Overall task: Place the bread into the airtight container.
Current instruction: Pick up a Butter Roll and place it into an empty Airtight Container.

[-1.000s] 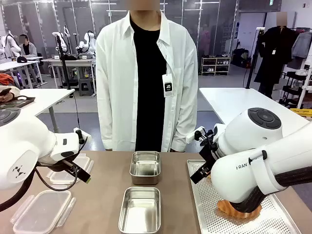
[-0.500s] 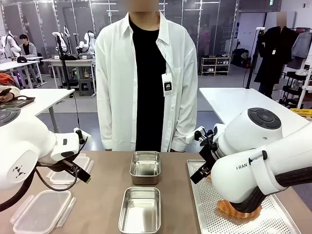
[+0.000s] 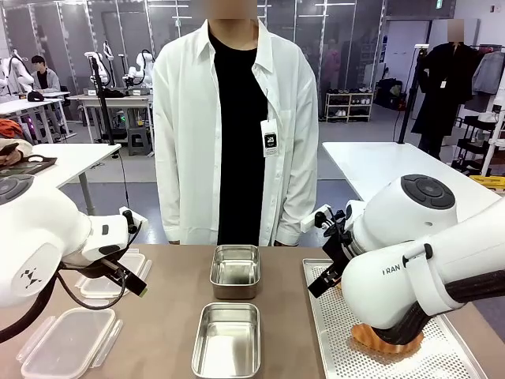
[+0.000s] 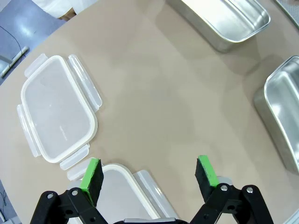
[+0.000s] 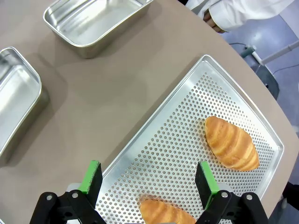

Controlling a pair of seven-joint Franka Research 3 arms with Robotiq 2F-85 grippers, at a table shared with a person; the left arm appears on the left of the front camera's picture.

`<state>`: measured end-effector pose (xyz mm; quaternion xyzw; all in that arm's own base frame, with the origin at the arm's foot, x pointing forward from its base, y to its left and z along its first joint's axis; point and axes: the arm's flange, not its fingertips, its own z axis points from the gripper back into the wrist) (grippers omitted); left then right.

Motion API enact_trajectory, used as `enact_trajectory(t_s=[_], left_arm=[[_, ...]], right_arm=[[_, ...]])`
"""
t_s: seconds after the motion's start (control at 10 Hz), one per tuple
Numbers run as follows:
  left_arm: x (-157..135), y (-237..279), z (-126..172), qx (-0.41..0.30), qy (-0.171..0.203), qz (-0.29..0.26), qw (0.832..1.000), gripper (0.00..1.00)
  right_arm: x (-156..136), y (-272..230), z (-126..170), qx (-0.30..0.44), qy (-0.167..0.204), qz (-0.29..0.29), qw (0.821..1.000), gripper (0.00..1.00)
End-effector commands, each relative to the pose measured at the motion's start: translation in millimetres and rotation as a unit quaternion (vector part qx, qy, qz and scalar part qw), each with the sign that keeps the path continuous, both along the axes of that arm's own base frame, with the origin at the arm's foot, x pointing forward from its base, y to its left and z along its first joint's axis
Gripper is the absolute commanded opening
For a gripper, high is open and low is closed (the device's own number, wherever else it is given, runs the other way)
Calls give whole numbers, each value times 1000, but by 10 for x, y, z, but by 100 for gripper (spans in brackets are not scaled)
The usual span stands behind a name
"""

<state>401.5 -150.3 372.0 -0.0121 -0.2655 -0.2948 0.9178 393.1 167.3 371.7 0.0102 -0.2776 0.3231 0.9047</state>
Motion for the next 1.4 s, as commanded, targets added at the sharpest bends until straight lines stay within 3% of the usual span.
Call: enact_trajectory(t_s=[0.0, 0.2, 0.3, 0.4, 0.5, 0.7, 0.9, 1.0, 1.1, 1.3], left_arm=[[55, -2, 270, -15, 3, 1, 1000, 100], [145, 73, 1037, -17, 15, -12, 1000, 100], [160, 199, 1460, -34, 32, -19, 999, 100], [118, 369, 1872, -48, 64, -38, 996, 100], [28, 590, 2301, -62, 71, -51, 994, 100], [-316, 1155, 3125, -99, 41, -93, 990, 100], [-669, 1542, 3478, -120, 29, -91, 988, 100], [-825, 1697, 3569, -131, 44, -91, 986, 100], [-927, 1830, 3583, -150, 34, -83, 985, 100], [-1024, 1929, 3583, -177, 10, -66, 982, 100]], right_arm=[[35, -27, 265, 0, -13, -14, 1000, 100], [45, -178, 1071, 30, 22, 0, 999, 100], [3, -326, 1469, 13, 11, 4, 1000, 100], [-68, -530, 1833, -3, 29, 16, 999, 100], [-193, -789, 2201, -12, 26, 20, 999, 100], [-569, -1418, 2735, -10, 27, 47, 998, 100], [-924, -2028, 3002, -10, 29, 74, 997, 100], [-1030, -2307, 3076, 5, 21, 61, 998, 100], [-1091, -2554, 3107, 30, 13, 64, 997, 100], [-1083, -2719, 3122, 57, -3, 3, 998, 100]])
